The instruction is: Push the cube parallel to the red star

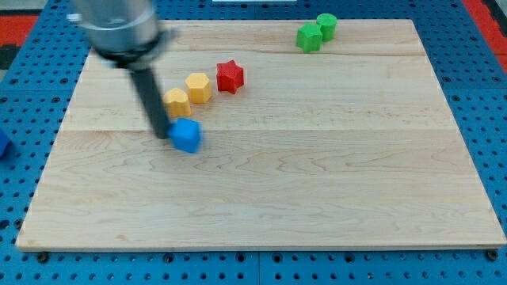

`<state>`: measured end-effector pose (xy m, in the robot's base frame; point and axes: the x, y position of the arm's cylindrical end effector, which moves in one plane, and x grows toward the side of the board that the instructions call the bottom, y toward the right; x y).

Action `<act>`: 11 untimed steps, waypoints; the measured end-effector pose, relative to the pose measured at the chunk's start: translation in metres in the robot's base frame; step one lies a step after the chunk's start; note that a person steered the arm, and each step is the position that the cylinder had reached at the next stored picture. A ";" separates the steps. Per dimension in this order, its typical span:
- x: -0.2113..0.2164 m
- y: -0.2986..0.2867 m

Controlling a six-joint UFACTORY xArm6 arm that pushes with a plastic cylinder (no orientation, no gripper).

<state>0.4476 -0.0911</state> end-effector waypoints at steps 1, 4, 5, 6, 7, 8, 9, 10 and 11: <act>0.013 0.060; 0.015 0.118; 0.034 0.162; 0.021 0.161; -0.026 0.192; -0.053 0.204; -0.079 0.169; -0.096 0.178; -0.106 0.226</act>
